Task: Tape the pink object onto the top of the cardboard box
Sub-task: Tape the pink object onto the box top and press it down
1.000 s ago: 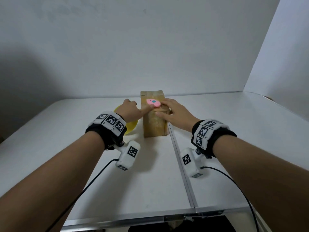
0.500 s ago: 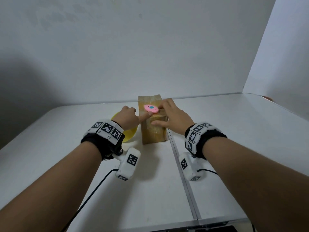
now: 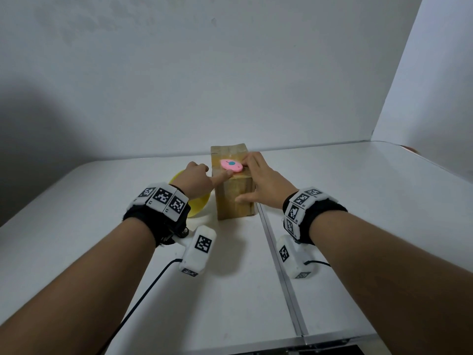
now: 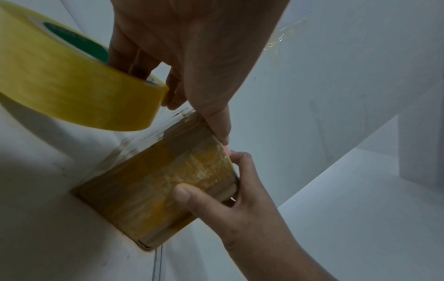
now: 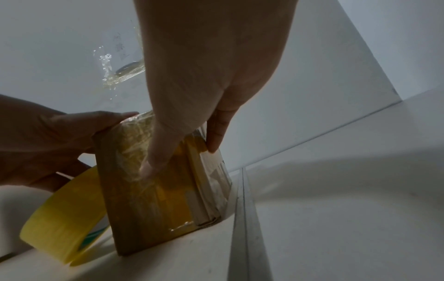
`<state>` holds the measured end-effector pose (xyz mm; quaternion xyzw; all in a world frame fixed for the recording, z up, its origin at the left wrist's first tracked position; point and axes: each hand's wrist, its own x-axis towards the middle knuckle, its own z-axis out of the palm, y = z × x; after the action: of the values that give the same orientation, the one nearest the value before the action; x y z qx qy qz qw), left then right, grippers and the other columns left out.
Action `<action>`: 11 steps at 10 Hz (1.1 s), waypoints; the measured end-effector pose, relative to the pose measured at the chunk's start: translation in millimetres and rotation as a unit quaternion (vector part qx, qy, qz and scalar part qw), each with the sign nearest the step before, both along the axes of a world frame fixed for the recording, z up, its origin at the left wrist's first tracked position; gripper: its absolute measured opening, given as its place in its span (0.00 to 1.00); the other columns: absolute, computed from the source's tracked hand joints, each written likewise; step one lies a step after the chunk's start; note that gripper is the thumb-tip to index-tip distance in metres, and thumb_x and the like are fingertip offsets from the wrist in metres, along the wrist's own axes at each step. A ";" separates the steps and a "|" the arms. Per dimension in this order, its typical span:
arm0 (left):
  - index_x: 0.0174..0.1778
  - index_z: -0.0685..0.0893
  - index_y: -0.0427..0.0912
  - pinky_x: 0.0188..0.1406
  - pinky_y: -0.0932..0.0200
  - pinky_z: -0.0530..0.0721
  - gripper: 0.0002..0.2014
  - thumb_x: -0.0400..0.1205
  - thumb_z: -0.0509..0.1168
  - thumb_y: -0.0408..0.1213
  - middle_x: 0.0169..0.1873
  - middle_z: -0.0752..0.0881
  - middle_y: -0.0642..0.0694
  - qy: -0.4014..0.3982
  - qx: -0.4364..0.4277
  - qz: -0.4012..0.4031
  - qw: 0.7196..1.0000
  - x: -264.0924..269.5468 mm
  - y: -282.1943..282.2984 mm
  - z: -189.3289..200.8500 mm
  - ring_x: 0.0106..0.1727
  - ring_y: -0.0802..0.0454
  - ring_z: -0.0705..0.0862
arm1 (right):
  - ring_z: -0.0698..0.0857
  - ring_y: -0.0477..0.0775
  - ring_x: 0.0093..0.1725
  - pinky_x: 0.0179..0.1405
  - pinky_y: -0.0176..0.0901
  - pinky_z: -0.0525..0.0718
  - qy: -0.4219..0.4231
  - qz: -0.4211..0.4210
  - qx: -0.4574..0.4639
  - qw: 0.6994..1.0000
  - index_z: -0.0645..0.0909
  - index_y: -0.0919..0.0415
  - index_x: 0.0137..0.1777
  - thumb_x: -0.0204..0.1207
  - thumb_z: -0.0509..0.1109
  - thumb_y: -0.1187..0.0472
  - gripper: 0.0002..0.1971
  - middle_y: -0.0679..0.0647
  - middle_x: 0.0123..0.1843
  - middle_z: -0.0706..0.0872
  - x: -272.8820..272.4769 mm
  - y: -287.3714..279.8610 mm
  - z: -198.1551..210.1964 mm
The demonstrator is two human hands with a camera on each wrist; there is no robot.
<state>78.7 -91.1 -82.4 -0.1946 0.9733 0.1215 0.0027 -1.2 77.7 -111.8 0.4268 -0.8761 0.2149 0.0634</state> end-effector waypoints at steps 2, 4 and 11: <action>0.84 0.59 0.54 0.71 0.50 0.70 0.28 0.87 0.48 0.56 0.75 0.70 0.34 -0.014 -0.040 -0.043 0.998 1.2 0.1 -2.3 0.77 0.39 0.67 | 0.83 0.58 0.58 0.54 0.53 0.85 -0.036 -0.045 0.002 0.998 0.63 0.59 0.76 0.63 0.77 0.40 0.45 0.49 0.75 0.64 12.7 -1.6 6.0; 0.83 0.58 0.58 0.69 0.49 0.71 0.24 0.89 0.48 0.48 0.72 0.73 0.33 -0.042 -0.153 -0.105 0.982 -2.8 -3.9 -8.0 0.75 0.36 0.69 | 0.86 0.65 0.47 0.34 0.49 0.75 0.065 -0.115 0.059 0.989 0.65 0.63 0.71 0.66 0.73 0.36 0.42 0.56 0.70 0.68 28.3 -20.3 4.6; 0.84 0.43 0.65 0.68 0.50 0.73 0.31 0.89 0.49 0.38 0.68 0.72 0.30 -0.081 -0.224 -0.160 0.958 6.4 -2.3 0.8 0.75 0.33 0.66 | 0.79 0.60 0.69 0.64 0.56 0.82 -0.053 -0.009 0.004 0.999 0.64 0.63 0.78 0.69 0.79 0.60 0.40 0.54 0.80 0.63 8.6 1.6 0.6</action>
<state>85.2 -93.4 -81.6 -0.0407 0.9905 -0.1182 0.0575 7.4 79.3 -111.2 0.4075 -0.8827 0.2335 0.0170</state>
